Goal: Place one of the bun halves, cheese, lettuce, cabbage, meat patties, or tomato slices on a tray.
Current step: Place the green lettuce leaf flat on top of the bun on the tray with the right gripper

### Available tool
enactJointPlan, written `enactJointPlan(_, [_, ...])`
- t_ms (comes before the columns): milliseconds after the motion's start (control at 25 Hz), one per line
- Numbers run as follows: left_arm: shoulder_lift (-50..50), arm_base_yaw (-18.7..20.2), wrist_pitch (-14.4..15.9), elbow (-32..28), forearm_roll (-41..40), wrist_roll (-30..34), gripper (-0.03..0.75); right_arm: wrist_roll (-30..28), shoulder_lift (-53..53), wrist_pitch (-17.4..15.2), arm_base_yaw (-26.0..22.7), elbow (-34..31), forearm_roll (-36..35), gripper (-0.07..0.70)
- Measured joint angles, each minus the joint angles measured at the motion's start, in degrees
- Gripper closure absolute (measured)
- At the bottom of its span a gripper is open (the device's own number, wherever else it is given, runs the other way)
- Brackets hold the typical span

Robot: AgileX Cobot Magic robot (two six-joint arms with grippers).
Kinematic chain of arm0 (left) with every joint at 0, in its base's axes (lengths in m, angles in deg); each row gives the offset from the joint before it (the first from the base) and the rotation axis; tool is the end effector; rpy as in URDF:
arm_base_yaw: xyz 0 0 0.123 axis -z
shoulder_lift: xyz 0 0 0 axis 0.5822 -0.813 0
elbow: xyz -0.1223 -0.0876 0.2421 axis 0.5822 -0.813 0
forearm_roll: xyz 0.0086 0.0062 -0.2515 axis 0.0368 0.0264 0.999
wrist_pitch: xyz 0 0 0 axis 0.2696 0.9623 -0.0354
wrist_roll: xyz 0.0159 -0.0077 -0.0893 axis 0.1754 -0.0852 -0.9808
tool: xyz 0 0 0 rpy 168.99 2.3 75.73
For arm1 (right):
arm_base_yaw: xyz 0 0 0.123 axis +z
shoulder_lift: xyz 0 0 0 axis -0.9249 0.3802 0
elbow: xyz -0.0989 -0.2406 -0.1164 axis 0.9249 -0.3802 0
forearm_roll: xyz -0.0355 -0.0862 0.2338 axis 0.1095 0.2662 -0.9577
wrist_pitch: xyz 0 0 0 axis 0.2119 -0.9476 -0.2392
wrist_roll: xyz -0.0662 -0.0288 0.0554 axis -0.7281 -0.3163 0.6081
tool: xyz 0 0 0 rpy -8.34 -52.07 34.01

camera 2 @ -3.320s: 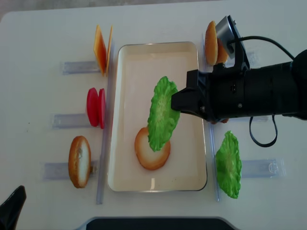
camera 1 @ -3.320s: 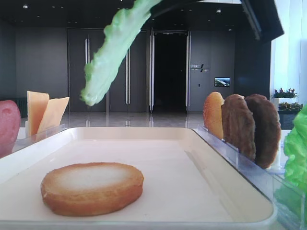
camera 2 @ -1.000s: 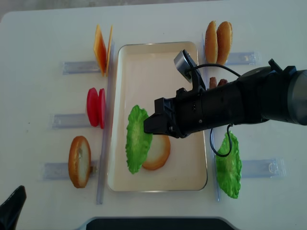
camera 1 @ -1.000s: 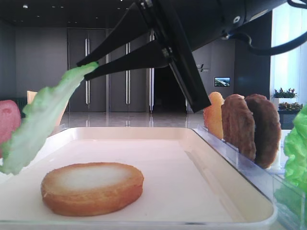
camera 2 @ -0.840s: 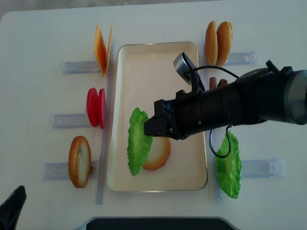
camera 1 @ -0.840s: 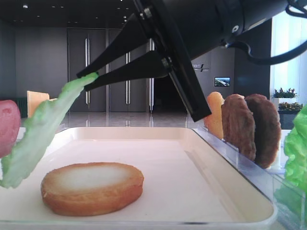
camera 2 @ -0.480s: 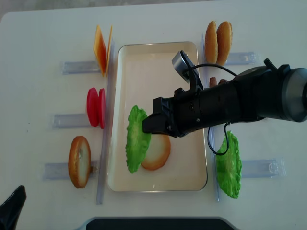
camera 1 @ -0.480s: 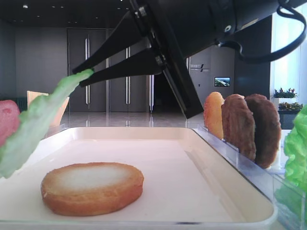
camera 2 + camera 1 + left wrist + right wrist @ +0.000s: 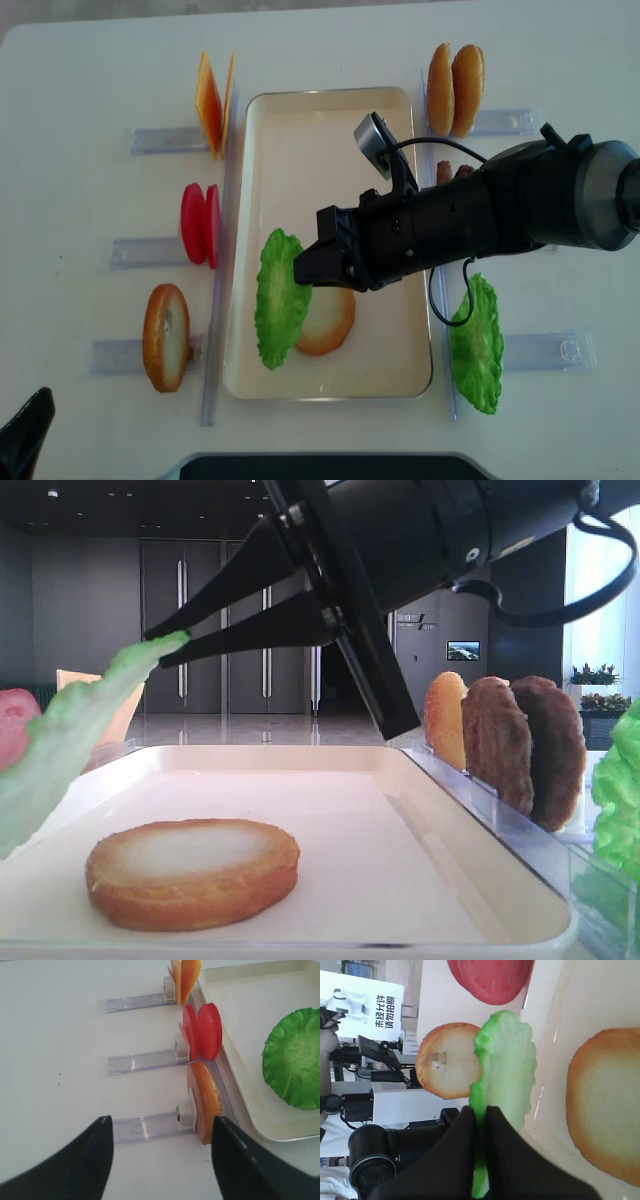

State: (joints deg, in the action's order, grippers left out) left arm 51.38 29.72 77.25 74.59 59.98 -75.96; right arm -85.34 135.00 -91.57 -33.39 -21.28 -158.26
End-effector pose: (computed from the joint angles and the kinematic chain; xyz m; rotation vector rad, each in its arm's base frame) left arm -0.0071 -0.0132 0.2664 0.1366 2.1006 0.0101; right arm 0.2345 0.2422 0.1775 -0.2878 2.4759 1.6397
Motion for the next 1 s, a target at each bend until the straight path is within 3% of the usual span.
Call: enactJointPlan(1000, [0.0,0.0,0.0,0.0,0.0,0.0,0.244,-0.7,1.0,-1.3,-1.7,0.0,3.6,0.580])
